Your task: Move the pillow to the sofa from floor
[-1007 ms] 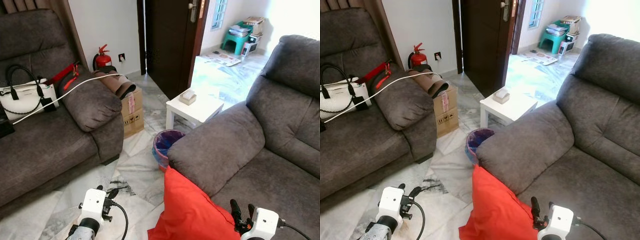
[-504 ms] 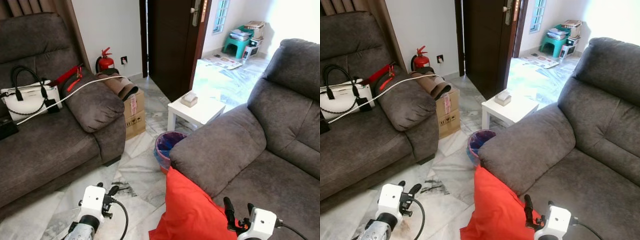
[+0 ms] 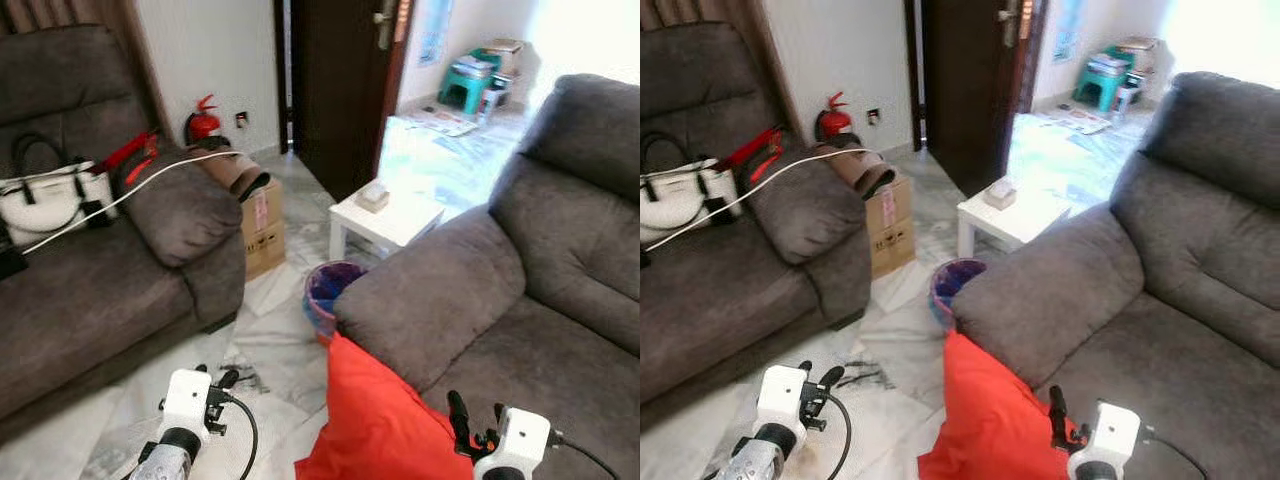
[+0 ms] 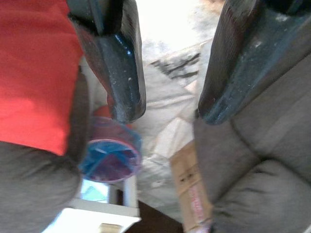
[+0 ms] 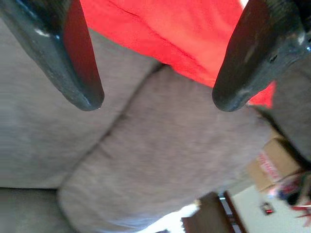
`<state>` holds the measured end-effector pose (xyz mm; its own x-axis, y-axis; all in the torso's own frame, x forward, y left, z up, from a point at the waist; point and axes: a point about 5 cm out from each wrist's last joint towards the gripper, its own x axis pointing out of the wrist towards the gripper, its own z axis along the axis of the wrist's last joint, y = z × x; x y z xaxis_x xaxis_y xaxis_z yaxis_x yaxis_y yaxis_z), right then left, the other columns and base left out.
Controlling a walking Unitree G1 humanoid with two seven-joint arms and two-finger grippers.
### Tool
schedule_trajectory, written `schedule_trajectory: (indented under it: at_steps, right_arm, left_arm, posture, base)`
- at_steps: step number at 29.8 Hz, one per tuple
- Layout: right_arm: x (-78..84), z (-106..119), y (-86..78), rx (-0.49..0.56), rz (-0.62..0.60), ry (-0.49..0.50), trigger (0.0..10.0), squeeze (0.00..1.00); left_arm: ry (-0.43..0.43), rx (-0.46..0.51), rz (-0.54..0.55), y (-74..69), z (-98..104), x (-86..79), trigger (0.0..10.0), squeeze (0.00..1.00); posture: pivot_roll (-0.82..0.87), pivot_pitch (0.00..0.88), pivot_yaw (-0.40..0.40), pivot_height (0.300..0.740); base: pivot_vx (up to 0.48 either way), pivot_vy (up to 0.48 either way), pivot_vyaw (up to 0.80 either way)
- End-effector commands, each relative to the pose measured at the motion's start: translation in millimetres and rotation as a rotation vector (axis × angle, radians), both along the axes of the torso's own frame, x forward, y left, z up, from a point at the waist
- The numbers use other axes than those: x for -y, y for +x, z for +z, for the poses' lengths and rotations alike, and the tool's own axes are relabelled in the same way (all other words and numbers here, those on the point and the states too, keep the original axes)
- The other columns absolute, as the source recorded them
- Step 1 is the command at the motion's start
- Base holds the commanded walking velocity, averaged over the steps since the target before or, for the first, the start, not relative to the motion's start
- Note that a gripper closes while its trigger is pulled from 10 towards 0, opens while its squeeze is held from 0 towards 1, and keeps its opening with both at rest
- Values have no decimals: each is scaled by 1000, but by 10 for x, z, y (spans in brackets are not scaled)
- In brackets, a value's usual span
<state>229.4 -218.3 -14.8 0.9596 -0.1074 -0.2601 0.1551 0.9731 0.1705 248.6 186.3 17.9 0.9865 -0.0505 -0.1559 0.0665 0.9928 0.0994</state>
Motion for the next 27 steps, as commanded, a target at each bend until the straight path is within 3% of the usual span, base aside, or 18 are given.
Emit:
schedule_trajectory:
  at_steps: [1, 15, 27]
  right_arm:
    - [28, -27, -30, -18, -14, -1, 10000, 0]
    - [7, -57, 47, -79, -5, -16, 10000, 0]
    - [49, -21, 93, -60, -8, -21, 10000, 0]
  left_arm:
    - [-9, -13, 2, 6, -3, -11, 10000, 0]
    - [-26, -9, -7, 10, -1, -10, 10000, 0]
    - [-46, -20, -28, -33, -28, 19, 10000, 0]
  posture:
    - [-11, 60, -1, 740]
    - [-5, 51, -10, 740]
    - [4, 52, -17, 740]
  base:
    - [270, 0, -413]
    - [324, 0, -87]
    - [0, 0, -103]
